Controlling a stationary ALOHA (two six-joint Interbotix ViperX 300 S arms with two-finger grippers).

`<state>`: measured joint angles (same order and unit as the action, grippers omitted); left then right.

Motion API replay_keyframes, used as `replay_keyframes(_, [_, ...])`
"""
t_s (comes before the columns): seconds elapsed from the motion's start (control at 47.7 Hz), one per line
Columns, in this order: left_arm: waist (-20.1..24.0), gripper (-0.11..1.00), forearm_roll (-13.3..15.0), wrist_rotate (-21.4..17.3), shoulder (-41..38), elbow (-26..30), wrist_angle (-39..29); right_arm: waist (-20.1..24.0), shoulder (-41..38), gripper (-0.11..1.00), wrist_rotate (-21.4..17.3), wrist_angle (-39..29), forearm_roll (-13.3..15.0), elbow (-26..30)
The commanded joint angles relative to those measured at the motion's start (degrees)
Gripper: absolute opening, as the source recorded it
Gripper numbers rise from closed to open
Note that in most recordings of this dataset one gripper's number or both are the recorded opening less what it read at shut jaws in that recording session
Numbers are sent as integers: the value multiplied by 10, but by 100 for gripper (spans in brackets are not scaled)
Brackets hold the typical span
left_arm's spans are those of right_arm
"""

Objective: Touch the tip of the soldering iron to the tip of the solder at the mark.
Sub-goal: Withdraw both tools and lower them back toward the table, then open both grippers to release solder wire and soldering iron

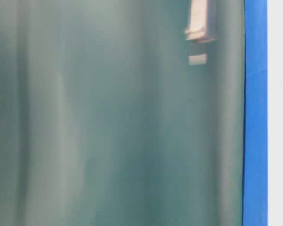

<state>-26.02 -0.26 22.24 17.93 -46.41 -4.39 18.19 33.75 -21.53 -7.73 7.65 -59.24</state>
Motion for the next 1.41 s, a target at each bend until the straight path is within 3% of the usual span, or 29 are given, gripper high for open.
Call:
replay_keyframes(0.0, [-11, 2, -1, 5, -19, -9, 46, 18, -50, 7, -5, 38, -4, 16])
replay_keyframes(0.231, [-18, 2, -1, 18, -133, -33, 160, 47, -194, 7, -37, 106, -11, 19])
replay_keyframes(0.462, [-18, 2, -1, 13, -211, -15, 163, 57, -299, 7, -46, 149, -11, 38])
replay_keyframes(0.713, [-18, 3, -1, 11, -214, -15, 155, 57, -346, 7, -47, 170, -17, 49])
replay_keyframes(0.776, [-18, 8, -1, 12, -214, -13, 147, 57, -346, 8, -47, 169, -25, 49])
replay_keyframes(0.881, [-18, 33, -1, 15, -213, -11, 127, 57, -345, 30, -47, 164, -32, 51])
replay_keyframes(1.049, [-18, 82, -1, 2, -180, -2, 79, 57, -319, 80, -41, 128, -31, 65])
replay_keyframes(1.112, [-14, 83, -2, -9, -153, 2, 52, 56, -295, 90, -37, 99, -26, 73])
replay_keyframes(1.238, [-1, 73, -2, -41, -97, 4, 1, 43, -227, 84, -32, 22, 0, 89])
replay_keyframes(1.385, [35, 73, -2, -93, -29, -4, -34, 11, -142, 84, -32, -48, 43, 96])
